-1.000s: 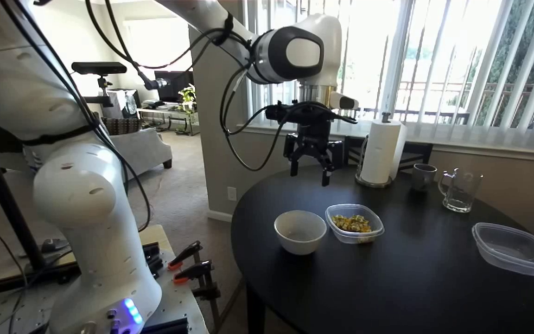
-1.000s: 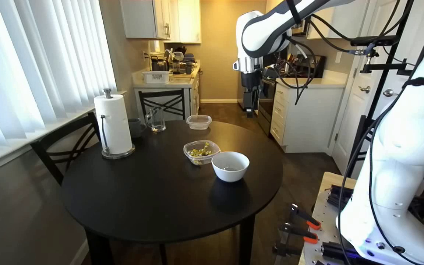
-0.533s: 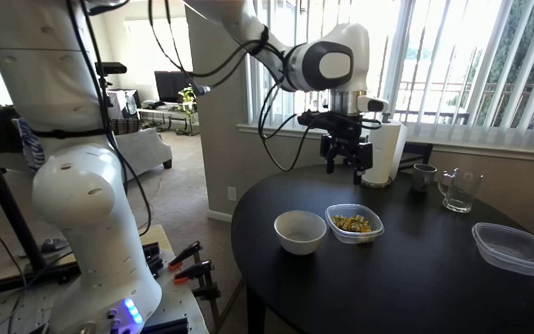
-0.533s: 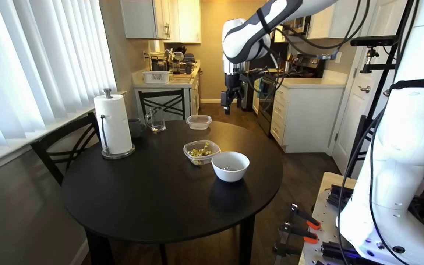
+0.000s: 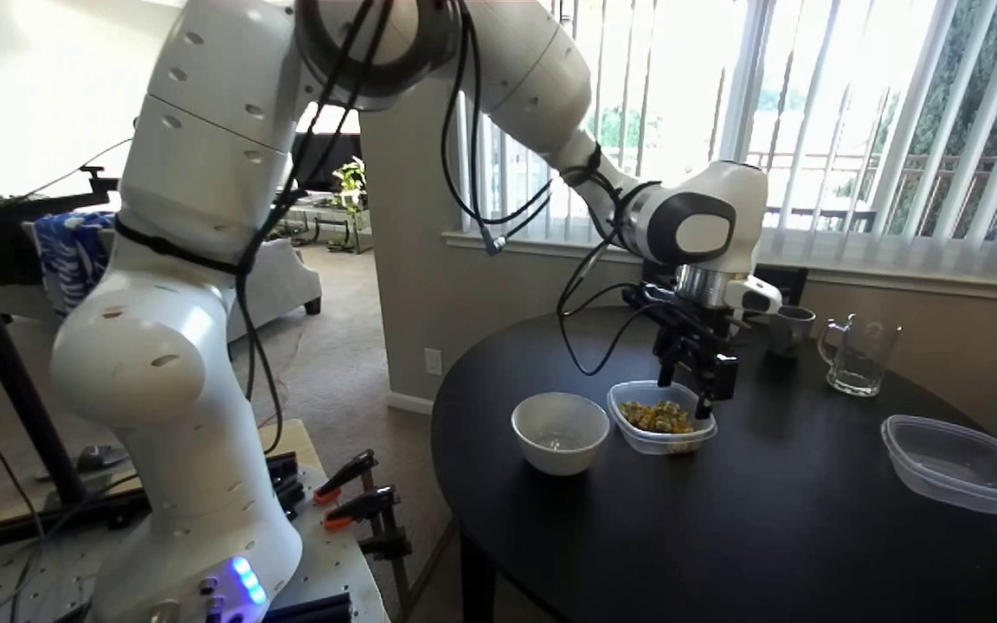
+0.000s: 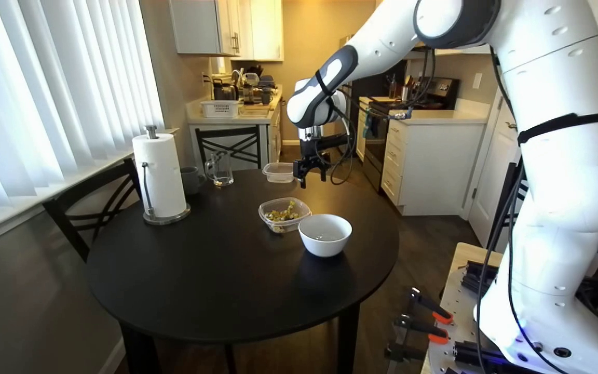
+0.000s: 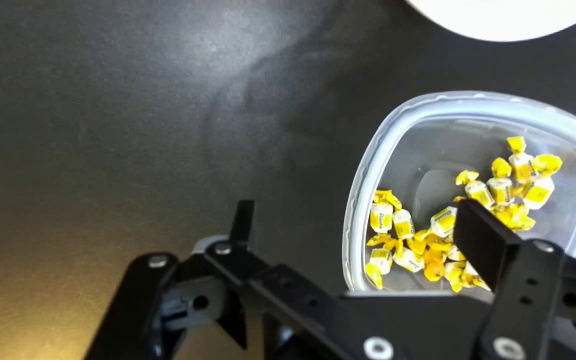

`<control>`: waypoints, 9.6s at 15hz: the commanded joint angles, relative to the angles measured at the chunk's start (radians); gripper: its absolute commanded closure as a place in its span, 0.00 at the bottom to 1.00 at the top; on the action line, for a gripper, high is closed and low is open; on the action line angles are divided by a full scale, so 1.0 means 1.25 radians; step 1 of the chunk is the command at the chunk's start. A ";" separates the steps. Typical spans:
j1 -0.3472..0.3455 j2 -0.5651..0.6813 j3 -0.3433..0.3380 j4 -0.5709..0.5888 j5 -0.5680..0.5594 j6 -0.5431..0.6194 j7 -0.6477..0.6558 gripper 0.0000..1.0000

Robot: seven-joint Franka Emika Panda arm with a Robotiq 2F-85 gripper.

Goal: Transfer the candy to the white bowl

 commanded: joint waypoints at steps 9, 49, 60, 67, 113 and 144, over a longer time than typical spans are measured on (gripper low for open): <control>-0.057 0.249 0.036 0.315 0.122 -0.116 0.082 0.00; -0.016 0.104 -0.015 -0.029 0.057 0.156 0.115 1.00; -0.001 -0.235 -0.070 -0.429 -0.029 0.394 0.110 0.99; 0.024 -0.266 -0.128 -0.487 -0.152 0.561 0.300 0.99; 0.094 -0.235 0.077 -0.173 -0.337 -0.159 0.763 0.99; 0.114 -0.176 -0.048 -0.269 -0.633 -0.184 0.958 0.99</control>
